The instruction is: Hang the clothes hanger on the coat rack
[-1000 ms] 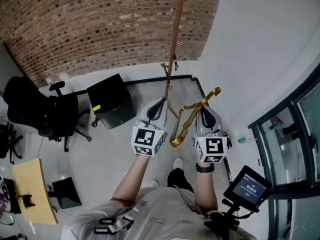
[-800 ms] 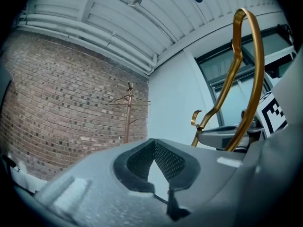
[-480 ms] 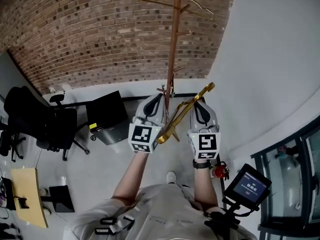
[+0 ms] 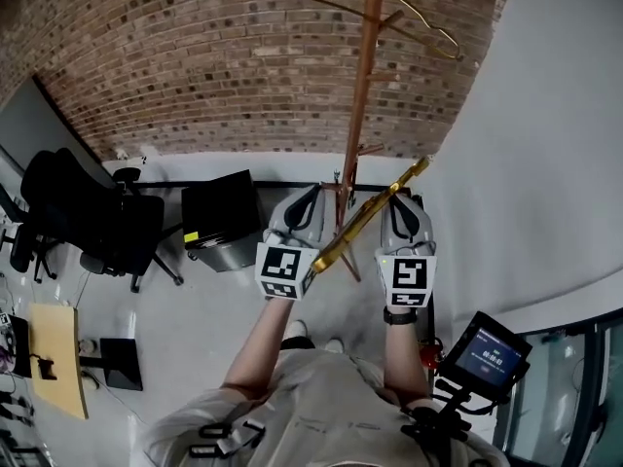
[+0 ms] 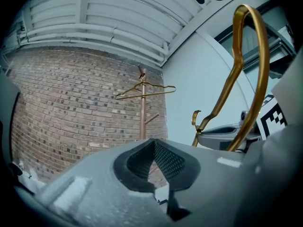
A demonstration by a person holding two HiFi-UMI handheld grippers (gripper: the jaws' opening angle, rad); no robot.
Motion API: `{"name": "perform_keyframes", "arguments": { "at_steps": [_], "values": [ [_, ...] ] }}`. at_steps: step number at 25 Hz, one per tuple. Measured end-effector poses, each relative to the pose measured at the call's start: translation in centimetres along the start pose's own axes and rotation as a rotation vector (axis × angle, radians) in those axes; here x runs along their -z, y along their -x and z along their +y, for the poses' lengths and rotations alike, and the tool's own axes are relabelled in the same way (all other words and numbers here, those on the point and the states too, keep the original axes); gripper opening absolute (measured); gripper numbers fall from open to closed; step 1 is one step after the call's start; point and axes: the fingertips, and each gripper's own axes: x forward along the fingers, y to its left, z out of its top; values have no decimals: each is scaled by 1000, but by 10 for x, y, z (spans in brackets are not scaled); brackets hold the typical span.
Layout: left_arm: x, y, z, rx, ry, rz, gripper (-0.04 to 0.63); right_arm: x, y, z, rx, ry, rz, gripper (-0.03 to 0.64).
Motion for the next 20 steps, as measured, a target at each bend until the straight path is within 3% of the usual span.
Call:
{"name": "perform_keyframes", "arguments": {
  "at_steps": [12,20],
  "values": [
    [7,-40,50,-27,18,16,0,-29,-109,-43,21,200,5,11],
    [2,-51,70,-35,9,9,0,-39,-176,-80,56,282,70,11]
  ]
}}
